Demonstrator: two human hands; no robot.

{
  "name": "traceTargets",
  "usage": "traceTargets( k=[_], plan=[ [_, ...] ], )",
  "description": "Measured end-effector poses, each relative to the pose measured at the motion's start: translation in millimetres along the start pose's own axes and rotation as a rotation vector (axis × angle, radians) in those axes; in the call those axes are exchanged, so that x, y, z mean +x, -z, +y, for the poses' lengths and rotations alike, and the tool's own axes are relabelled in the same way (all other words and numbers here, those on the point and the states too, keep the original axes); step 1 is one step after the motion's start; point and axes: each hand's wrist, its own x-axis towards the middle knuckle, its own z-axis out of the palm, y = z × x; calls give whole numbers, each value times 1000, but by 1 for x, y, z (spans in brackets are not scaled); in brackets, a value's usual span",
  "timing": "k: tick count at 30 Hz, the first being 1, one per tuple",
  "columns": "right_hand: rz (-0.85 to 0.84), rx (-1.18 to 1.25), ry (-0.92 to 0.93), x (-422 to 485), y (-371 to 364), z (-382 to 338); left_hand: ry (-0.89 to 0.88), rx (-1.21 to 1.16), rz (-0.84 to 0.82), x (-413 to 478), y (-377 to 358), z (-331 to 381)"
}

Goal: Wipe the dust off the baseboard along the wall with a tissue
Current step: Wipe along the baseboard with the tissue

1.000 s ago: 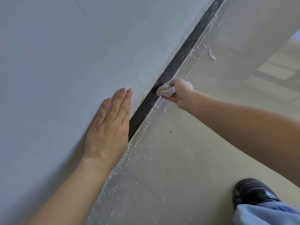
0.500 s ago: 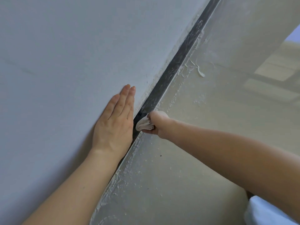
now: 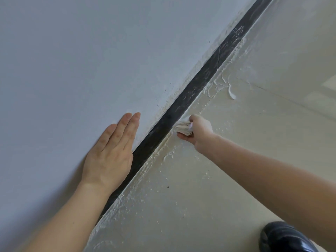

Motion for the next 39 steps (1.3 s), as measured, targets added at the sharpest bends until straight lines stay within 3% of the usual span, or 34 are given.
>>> traceTargets(
  k=[3,6,14,19,23,27,30,34,39],
  plan=[
    [-231,-43,-248,-30,-22,45,-3,28,-10,1,2,0],
    [-353,51,-319,-34,-43,53,-1,42,-16,1,4,-1],
    [-220,7,-93,-4,-39,-10,21,-49,14,2,5,1],
    [-123,194,34,-2,-15,-41,20,-57,9,1,5,-1],
    [5,276,-15,-3,-1,-33,-6,8,27,-1,1,-1],
    [-187,-1,-230,-25,-25,32,-15,40,57,-3,-2,0],
    [-330,-23,-387,-48,-44,67,-32,71,61,-4,-1,-1],
    [-286,80,-293,-32,-46,36,-33,74,76,-3,-1,-1],
    [-201,-30,-129,-12,-28,-30,-42,54,87,6,-1,2]
  ],
)
